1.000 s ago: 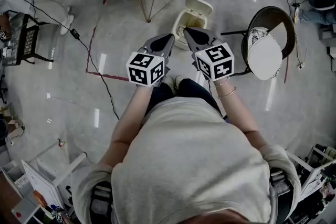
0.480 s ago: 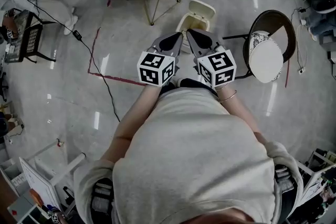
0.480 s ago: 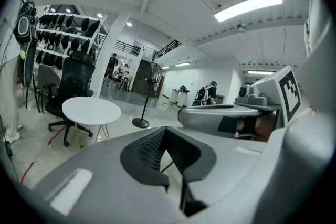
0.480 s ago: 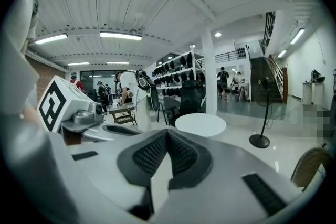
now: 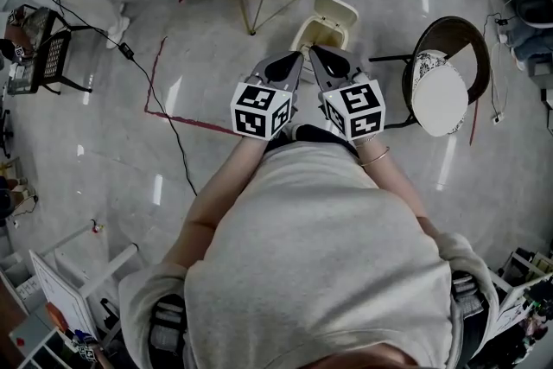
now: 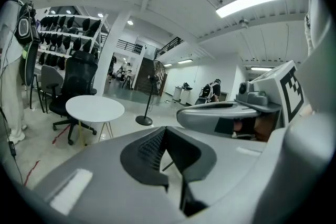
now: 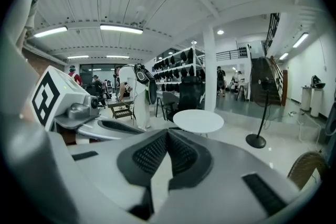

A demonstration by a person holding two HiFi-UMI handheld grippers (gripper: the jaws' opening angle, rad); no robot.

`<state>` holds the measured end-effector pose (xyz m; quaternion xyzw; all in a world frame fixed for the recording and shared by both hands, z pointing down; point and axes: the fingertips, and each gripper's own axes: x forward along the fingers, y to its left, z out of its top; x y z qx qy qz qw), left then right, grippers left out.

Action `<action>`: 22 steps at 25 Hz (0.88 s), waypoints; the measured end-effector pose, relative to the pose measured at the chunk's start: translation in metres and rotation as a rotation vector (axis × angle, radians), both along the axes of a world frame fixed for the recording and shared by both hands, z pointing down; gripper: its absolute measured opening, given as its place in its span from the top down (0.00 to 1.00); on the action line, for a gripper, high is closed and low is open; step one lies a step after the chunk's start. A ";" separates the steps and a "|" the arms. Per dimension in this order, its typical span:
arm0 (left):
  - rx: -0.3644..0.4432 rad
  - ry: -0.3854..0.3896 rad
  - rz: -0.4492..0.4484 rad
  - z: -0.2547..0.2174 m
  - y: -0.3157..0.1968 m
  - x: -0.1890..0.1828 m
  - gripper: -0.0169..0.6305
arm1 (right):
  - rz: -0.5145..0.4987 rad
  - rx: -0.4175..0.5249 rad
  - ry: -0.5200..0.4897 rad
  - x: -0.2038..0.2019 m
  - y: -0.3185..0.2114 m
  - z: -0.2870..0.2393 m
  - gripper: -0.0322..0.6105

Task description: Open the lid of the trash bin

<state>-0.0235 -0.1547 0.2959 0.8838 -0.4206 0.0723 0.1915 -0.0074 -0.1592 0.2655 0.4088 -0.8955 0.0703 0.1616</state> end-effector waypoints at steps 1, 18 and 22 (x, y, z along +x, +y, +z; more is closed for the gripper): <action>0.000 -0.002 -0.002 0.001 0.000 -0.001 0.96 | 0.001 -0.001 -0.002 -0.001 0.000 0.000 0.94; -0.039 0.022 -0.005 0.008 0.000 -0.001 0.96 | 0.008 -0.030 -0.009 0.005 0.000 0.006 0.94; -0.043 0.026 0.000 0.009 -0.002 -0.001 0.96 | -0.007 -0.033 0.003 0.004 0.002 0.010 0.94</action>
